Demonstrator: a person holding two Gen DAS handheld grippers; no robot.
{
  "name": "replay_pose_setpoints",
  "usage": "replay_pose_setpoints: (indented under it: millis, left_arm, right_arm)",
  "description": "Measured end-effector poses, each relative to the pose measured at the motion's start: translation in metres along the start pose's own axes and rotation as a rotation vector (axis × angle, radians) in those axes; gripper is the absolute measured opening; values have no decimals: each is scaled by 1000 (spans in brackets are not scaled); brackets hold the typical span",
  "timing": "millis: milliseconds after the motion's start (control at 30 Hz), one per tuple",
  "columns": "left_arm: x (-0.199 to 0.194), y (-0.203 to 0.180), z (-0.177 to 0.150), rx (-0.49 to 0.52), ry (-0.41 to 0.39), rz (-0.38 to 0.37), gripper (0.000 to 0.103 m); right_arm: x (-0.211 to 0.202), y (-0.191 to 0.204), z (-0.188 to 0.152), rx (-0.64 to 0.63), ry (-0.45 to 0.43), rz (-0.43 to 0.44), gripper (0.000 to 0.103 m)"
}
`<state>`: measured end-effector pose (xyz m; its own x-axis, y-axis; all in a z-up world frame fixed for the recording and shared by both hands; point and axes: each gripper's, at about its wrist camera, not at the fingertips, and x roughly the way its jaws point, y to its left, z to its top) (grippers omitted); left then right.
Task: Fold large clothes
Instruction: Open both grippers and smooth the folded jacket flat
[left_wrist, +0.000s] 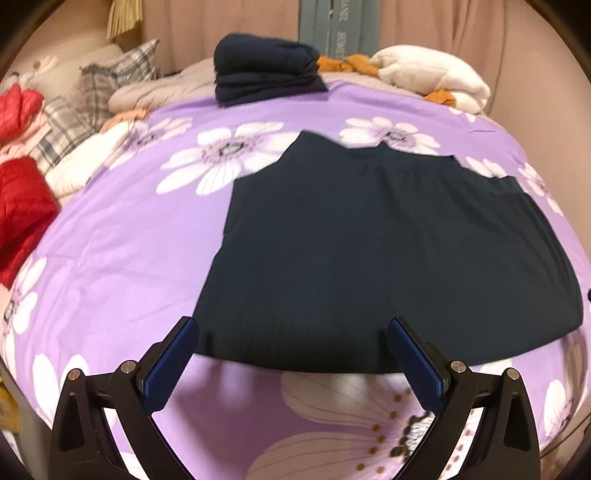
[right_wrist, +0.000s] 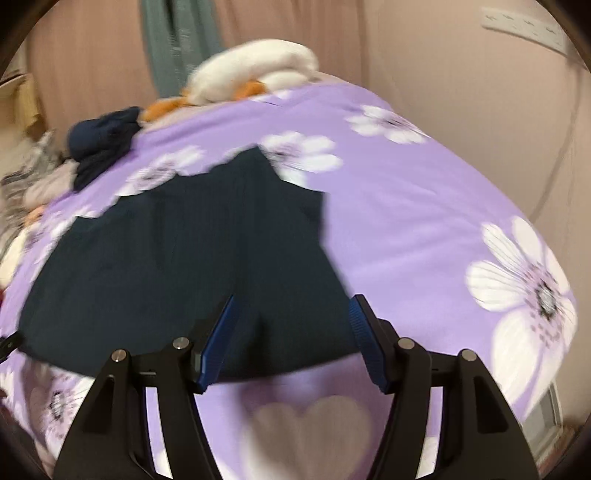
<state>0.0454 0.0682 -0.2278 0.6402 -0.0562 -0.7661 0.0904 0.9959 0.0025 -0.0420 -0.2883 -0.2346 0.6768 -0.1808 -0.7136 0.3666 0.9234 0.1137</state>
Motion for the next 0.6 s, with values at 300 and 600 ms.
replay_pose_setpoints:
  millis: [300,600]
  left_arm:
    - [20,-28,-14,83,38,-26,101]
    - [7,-27,-6,76,59,-41,101]
  right_arm:
    - [19,73,-30,-208,66,114,62]
    - [11,74,-25,-220,110,114,63]
